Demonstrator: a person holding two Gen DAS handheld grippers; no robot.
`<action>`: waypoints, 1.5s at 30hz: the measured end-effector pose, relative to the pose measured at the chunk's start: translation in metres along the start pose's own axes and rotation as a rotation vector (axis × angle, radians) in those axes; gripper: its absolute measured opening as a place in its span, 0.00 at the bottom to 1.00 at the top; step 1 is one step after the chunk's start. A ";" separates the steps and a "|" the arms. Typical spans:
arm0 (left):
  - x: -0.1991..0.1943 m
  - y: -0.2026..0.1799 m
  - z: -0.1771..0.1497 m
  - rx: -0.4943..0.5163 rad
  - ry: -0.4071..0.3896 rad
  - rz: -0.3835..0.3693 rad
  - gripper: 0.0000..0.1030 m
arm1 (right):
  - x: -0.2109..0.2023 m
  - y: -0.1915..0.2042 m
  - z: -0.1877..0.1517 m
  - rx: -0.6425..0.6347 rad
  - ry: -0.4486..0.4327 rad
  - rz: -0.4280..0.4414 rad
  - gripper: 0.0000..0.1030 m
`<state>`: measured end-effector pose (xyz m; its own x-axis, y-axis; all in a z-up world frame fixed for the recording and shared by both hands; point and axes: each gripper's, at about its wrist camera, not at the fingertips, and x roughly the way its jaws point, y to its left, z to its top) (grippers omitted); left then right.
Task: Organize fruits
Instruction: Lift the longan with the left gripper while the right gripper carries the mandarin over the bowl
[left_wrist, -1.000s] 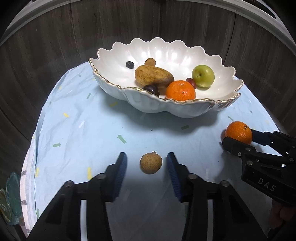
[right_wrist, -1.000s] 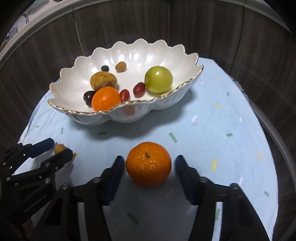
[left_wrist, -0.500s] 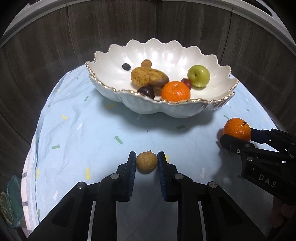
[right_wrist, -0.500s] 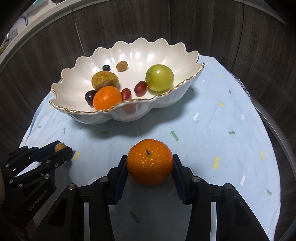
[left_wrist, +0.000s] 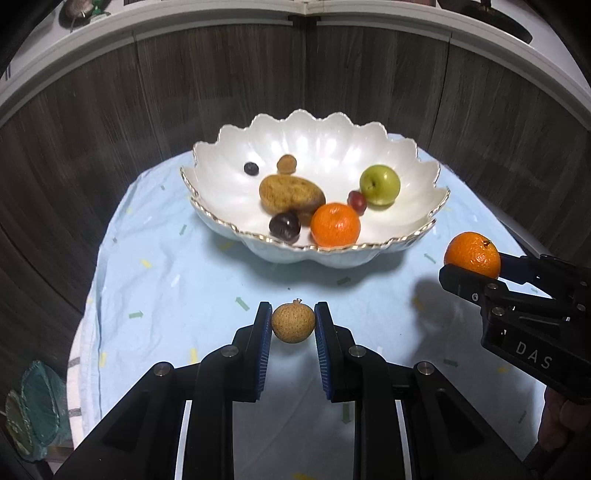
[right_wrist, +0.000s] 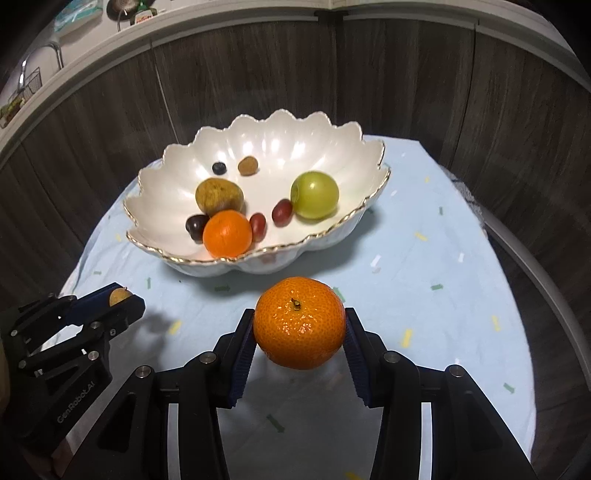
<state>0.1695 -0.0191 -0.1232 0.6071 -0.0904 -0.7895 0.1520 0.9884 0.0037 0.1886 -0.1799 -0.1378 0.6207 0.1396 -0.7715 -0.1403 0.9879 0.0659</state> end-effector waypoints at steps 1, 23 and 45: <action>-0.003 0.000 0.001 0.001 -0.005 0.000 0.23 | -0.003 0.000 0.002 0.001 -0.005 0.001 0.45; -0.037 0.004 0.046 0.014 -0.099 0.019 0.23 | -0.040 -0.002 0.037 0.005 -0.113 -0.010 0.45; -0.009 0.014 0.091 0.010 -0.115 0.028 0.23 | -0.024 -0.014 0.084 0.017 -0.162 -0.034 0.45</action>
<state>0.2375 -0.0156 -0.0604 0.6967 -0.0764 -0.7132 0.1412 0.9895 0.0319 0.2407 -0.1909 -0.0666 0.7415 0.1137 -0.6613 -0.1048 0.9931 0.0532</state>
